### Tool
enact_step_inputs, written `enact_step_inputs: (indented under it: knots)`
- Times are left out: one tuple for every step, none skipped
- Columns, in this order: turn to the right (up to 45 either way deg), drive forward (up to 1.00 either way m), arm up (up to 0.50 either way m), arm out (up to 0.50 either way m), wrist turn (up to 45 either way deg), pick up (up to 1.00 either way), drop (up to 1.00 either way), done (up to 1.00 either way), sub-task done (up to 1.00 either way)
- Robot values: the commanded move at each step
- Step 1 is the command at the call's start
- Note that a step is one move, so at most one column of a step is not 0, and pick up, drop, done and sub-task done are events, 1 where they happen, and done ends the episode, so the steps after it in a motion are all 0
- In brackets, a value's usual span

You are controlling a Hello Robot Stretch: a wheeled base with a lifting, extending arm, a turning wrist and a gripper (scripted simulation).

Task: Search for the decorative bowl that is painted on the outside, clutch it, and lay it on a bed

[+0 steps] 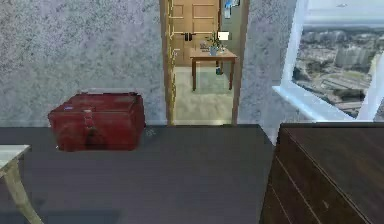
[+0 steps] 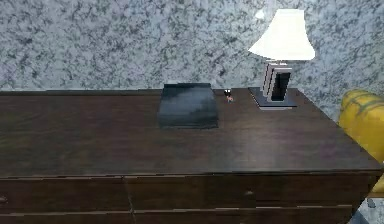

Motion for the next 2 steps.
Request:
enact_step_inputs:
  knots:
    - [0.0, 1.00, 0.00, 0.00, 0.0, 0.00, 0.00, 0.00, 0.00]
    - [0.0, 1.00, 0.00, 0.00, 0.0, 0.00, 0.00, 0.00, 0.00]
